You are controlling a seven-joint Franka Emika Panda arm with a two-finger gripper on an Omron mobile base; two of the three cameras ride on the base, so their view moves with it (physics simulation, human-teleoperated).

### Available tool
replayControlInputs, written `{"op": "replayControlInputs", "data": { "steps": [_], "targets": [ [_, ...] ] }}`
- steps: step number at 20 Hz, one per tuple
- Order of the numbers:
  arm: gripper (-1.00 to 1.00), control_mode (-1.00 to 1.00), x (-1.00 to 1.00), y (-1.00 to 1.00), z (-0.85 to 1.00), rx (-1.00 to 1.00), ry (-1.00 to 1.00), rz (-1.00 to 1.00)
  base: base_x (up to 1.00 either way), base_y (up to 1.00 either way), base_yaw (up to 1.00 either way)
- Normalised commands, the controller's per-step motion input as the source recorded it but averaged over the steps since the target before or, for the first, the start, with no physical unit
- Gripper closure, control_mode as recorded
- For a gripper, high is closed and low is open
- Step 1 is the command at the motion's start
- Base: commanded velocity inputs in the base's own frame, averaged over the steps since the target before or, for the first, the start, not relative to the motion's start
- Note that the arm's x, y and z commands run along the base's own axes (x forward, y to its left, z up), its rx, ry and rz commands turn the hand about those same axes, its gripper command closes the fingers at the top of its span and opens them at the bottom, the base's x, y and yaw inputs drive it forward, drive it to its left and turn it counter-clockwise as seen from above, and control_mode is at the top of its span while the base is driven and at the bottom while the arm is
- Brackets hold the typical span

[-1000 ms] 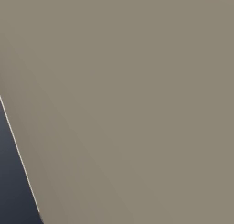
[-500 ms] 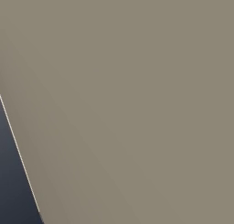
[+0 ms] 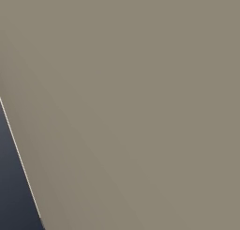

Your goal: Retrieve the butter from the fridge and place it on a plate on the dining table. Then retrieve the butter knife by the fridge and place it near the plate.

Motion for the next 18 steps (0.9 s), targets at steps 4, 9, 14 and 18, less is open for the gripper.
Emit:
{"op": "replayControlInputs", "data": {
  "steps": [4,9,14,18],
  "targets": [
    [1.00,-1.00,-0.91,0.00,1.00,0.00,0.01,0.09,0.00,0.00,0.00],
    [1.00,-1.00,-0.81,-0.04,1.00,0.04,0.14,0.07,0.00,0.00,0.00],
    [1.00,-1.00,-0.75,0.00,1.00,0.00,0.01,0.12,0.00,0.00,0.00],
    [1.00,-1.00,-0.71,0.00,0.94,-0.02,-0.05,0.08,0.00,0.00,0.00]
  ]
}}
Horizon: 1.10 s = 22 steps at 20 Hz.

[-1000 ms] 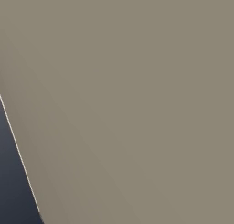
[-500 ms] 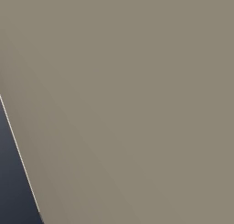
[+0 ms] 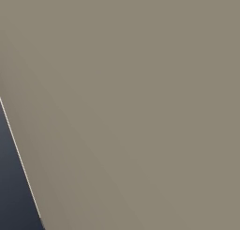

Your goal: Retrieve the butter from the fridge and place it on a plate on the dining table. Then retrieve the butter knife by the fridge and place it near the plate.

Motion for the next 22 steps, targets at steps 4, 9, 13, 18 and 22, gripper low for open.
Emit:
{"op": "replayControlInputs", "data": {
  "steps": [4,9,13,18,22],
  "targets": [
    [1.00,-1.00,-0.73,0.00,0.53,-0.02,-0.13,0.00,0.00,0.00,0.00],
    [1.00,-1.00,-0.52,-0.05,0.39,0.00,-0.06,0.00,0.00,0.00,0.00],
    [1.00,-1.00,-0.37,-0.12,0.08,0.00,0.02,0.00,0.00,0.00,0.00],
    [1.00,-1.00,0.00,0.00,0.00,0.00,0.00,0.00,0.00,0.00,0.00],
    [1.00,1.00,-0.20,0.00,0.00,0.00,-0.05,-0.03,-0.21,0.00,-0.04]
  ]
}}
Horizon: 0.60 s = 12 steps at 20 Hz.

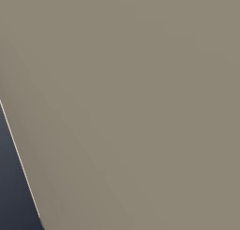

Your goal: Retrieve the butter from the fridge and place it on a plate on the dining table. Then retrieve the butter knife by the fridge and place it near the plate.

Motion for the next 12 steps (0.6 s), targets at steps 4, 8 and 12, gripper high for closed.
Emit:
{"op": "replayControlInputs", "data": {
  "steps": [4,8,12],
  "targets": [
    [1.00,1.00,0.00,0.00,0.00,0.00,0.00,0.00,-0.99,-0.05,-0.34],
    [1.00,1.00,0.00,0.00,0.00,0.00,0.00,0.00,-0.58,-0.42,-0.51],
    [1.00,1.00,0.00,0.00,0.00,0.00,0.00,0.00,-0.46,-0.45,-0.64]
  ]
}}
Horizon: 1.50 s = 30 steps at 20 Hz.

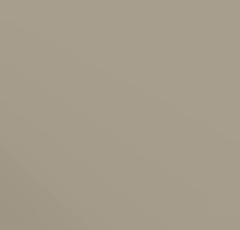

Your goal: Retrieve the butter from the fridge and place it on a plate on the dining table. Then retrieve the butter knife by the fridge and place it near the plate.

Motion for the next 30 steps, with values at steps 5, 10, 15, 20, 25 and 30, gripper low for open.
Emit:
{"op": "replayControlInputs", "data": {
  "steps": [5,10,15,20,25,30],
  "targets": [
    [1.00,1.00,0.00,0.00,0.00,0.00,0.00,0.00,-0.09,-0.45,-0.76],
    [1.00,1.00,0.00,0.00,0.00,0.00,0.00,0.00,0.00,-0.72,-0.75],
    [1.00,1.00,0.00,0.00,0.00,0.00,0.00,0.00,0.13,-0.98,-0.63],
    [1.00,1.00,0.00,0.00,0.00,0.00,0.00,0.00,0.50,-1.00,-0.26],
    [1.00,1.00,0.00,0.00,0.00,0.00,0.00,0.00,0.43,-1.00,-0.17],
    [1.00,1.00,0.00,0.00,0.00,0.00,0.00,0.00,0.40,-1.00,-0.18]
  ]
}}
